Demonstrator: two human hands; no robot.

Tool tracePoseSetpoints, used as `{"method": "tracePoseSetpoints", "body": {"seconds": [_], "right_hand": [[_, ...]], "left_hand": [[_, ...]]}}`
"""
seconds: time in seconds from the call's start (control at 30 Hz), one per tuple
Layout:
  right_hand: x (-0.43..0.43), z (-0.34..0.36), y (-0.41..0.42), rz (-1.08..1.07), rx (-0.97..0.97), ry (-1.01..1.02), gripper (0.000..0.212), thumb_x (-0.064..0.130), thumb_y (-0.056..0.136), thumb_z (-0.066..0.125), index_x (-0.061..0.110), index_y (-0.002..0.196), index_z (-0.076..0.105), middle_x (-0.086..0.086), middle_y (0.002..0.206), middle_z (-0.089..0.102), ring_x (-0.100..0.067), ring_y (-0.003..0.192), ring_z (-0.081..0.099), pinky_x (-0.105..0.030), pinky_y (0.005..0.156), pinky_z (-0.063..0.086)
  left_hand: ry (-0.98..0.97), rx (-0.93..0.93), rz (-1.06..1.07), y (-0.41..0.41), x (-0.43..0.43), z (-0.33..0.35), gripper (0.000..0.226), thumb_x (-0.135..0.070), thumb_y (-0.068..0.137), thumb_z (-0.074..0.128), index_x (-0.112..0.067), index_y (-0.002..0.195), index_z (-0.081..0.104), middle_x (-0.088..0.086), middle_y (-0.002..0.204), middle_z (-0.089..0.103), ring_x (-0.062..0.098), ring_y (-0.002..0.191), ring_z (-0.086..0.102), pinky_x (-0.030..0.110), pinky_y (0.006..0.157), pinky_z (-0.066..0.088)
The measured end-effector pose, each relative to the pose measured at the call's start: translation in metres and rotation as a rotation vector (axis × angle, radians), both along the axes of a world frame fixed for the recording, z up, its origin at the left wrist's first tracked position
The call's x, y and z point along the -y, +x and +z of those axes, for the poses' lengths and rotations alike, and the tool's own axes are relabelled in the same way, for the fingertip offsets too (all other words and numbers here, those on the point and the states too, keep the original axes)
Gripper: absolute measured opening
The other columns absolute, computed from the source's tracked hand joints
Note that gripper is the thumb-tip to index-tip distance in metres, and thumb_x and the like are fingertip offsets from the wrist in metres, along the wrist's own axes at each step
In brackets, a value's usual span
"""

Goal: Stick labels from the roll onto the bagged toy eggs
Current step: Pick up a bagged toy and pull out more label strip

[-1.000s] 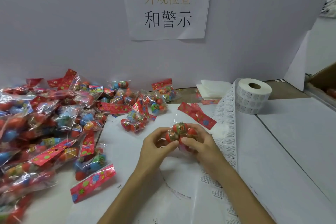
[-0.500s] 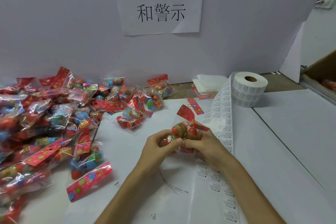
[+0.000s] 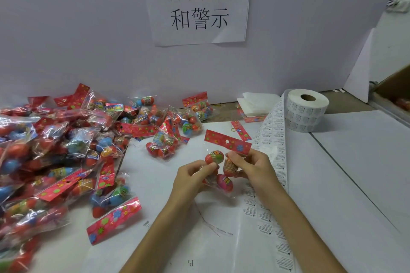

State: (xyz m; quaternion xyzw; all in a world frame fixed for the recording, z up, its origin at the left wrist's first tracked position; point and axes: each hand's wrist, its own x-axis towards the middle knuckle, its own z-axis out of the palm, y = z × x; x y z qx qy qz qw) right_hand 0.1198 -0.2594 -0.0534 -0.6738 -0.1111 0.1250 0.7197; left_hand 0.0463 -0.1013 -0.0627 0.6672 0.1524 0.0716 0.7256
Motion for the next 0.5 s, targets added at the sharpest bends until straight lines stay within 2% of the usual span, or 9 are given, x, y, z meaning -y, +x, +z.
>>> {"method": "tracePoseSetpoints", "body": {"seconds": [0.1,0.17,0.27,0.37,0.5], "right_hand": [[0.0003,0.0000,0.0005,0.005,0.011,-0.025,0.005,0.018,0.089,0.076,0.014,0.093,0.077,-0.012,0.078,0.076,-0.022,0.071,0.072,-0.036,0.072,0.061],[-0.0004,0.0018,-0.0015,0.040,0.034,-0.034,0.004,0.011,0.089,0.075,0.014,0.091,0.077,-0.016,0.078,0.075,-0.021,0.068,0.072,-0.029,0.069,0.061],[-0.0024,0.0046,-0.0050,0.067,0.058,-0.055,0.015,0.006,0.087,0.076,0.020,0.087,0.078,-0.011,0.082,0.077,-0.013,0.071,0.072,-0.022,0.067,0.059],[-0.0049,0.0038,-0.0075,0.062,0.093,-0.096,0.016,0.010,0.087,0.078,0.026,0.089,0.078,-0.002,0.080,0.077,-0.010,0.070,0.069,-0.025,0.068,0.058],[-0.0048,0.0050,-0.0080,0.097,0.087,-0.099,0.008,0.022,0.092,0.073,0.027,0.096,0.077,0.001,0.082,0.077,-0.018,0.077,0.071,-0.034,0.075,0.060]], "left_hand": [[-0.045,-0.015,-0.039,-0.0017,0.0014,0.0007,0.042,-0.047,0.084,0.073,-0.008,0.097,0.078,0.018,0.101,0.076,0.036,0.096,0.075,0.046,0.084,0.064],[-0.032,-0.026,-0.058,-0.0019,0.0006,0.0004,0.038,-0.049,0.087,0.070,-0.015,0.103,0.078,0.010,0.103,0.078,0.027,0.097,0.076,0.044,0.084,0.064],[0.031,-0.006,-0.017,-0.0011,-0.0009,0.0025,0.019,-0.035,0.095,0.069,-0.022,0.095,0.082,0.000,0.096,0.079,0.020,0.095,0.076,0.039,0.082,0.064],[0.108,0.012,0.038,0.0005,-0.0035,0.0011,0.019,-0.022,0.097,0.070,-0.022,0.082,0.082,0.002,0.087,0.078,0.023,0.088,0.076,0.039,0.079,0.065],[0.103,0.011,0.067,0.0009,-0.0047,0.0007,0.017,-0.023,0.096,0.070,-0.013,0.090,0.082,0.010,0.090,0.079,0.032,0.090,0.076,0.049,0.082,0.063]]}}
